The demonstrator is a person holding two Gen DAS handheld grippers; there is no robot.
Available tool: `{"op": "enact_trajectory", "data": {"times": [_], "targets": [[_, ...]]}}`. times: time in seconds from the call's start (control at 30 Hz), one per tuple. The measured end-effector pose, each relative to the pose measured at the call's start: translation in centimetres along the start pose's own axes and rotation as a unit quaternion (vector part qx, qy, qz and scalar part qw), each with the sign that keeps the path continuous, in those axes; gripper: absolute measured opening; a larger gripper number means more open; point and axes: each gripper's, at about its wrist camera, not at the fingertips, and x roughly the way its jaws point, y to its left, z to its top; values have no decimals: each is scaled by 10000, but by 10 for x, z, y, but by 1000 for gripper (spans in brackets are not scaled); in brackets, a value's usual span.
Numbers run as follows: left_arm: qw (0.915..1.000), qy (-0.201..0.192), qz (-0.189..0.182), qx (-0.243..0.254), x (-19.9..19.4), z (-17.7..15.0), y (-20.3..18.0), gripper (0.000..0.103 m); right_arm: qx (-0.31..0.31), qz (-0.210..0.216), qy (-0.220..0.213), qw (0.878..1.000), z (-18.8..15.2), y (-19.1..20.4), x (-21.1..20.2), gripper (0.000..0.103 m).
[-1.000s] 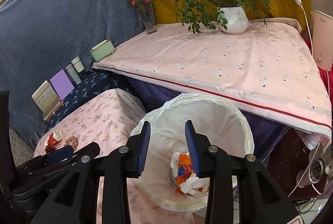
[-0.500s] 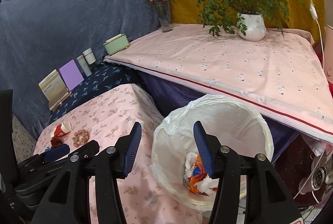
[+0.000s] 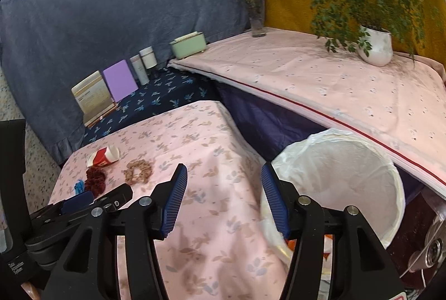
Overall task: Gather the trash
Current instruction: 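Move both open tools back to the table toward the blue tape measure and scrunchies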
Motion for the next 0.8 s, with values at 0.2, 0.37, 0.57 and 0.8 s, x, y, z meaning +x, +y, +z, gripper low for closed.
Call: {"op": "enact_trajectory", "data": {"times": [0.2,0.37,0.57,0.8], "targets": [[9992,-9,196,-344,1,1,42,79,-265,197,126,9994,-3,38,11,54],[9974,2,369,-623,2,0,79,79,-471,387,252,9978,-9,69,22,54],[9940,47,610,-904,6,-2,127,79,-771,595,420,9944,-19,111,36,54],[9884,103,993,-1147,14,-5,188,79,-1027,824,681,9890,-32,159,65,54]]}}
